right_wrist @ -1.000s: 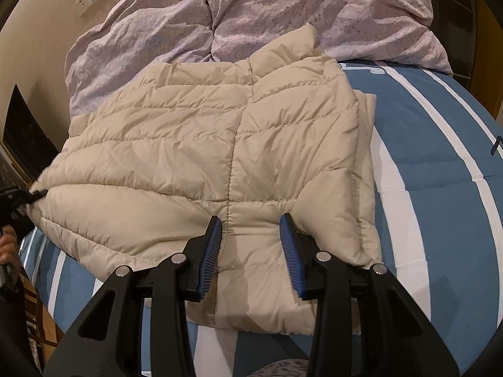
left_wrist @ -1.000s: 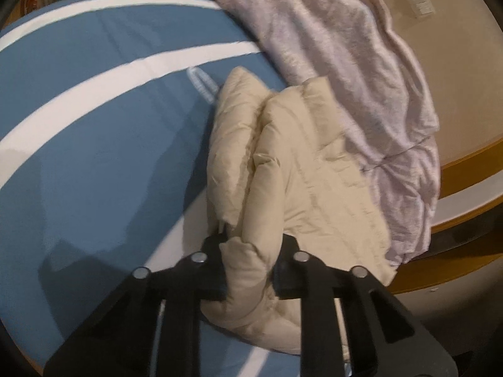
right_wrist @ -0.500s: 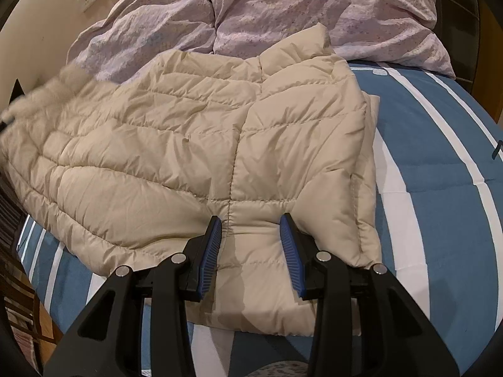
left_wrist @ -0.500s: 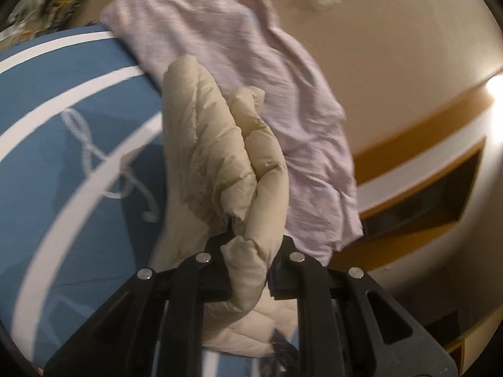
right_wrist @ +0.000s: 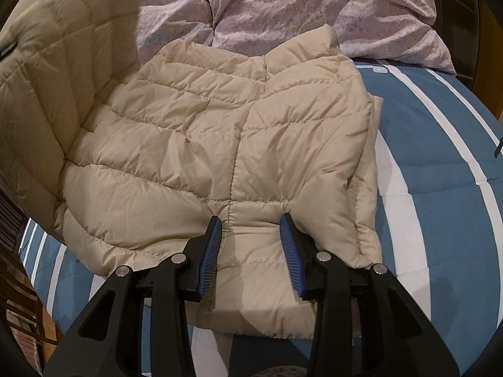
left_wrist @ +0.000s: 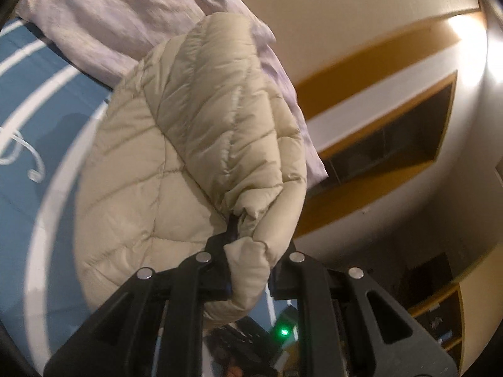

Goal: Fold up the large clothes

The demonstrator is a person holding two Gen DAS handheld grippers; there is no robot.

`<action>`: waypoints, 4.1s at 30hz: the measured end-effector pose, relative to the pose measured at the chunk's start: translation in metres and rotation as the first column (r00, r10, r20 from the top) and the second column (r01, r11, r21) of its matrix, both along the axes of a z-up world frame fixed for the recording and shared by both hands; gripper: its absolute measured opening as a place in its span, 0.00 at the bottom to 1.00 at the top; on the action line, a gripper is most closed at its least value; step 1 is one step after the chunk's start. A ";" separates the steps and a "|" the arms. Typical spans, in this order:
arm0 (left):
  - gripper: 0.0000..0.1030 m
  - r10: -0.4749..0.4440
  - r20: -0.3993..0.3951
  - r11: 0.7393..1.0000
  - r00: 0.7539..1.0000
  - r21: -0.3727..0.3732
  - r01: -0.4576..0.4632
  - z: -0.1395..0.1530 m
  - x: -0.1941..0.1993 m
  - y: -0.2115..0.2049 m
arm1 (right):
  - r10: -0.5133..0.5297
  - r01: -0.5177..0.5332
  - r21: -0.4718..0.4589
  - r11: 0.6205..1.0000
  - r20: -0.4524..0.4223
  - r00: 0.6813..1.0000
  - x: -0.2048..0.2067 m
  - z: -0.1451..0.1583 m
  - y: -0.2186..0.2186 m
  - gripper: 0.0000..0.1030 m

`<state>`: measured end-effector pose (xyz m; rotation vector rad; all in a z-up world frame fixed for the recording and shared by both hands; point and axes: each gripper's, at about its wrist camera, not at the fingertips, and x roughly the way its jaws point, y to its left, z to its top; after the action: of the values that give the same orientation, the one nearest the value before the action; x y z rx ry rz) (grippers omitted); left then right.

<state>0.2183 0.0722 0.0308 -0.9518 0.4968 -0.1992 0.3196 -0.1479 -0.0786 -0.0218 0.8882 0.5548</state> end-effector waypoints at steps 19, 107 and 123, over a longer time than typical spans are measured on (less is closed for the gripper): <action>0.15 -0.202 -0.121 0.979 0.972 -0.051 0.197 -0.059 0.089 -0.089 | -0.001 0.002 0.068 0.998 -0.021 1.000 0.006 -0.002 -0.010 0.40; 0.59 0.039 -0.337 0.859 0.941 0.493 0.141 -0.074 0.119 -0.090 | -0.012 0.028 0.190 0.981 -0.086 0.996 0.018 -0.004 -0.035 0.40; 0.60 0.022 -0.356 0.828 0.934 0.530 0.183 -0.087 0.127 -0.110 | -0.195 0.197 0.164 0.967 -0.032 0.980 0.015 0.035 -0.095 0.39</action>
<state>0.3456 -0.0379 -0.0559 -0.3816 0.8717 0.0469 0.3346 -0.2433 -0.0432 0.2207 0.8459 0.4424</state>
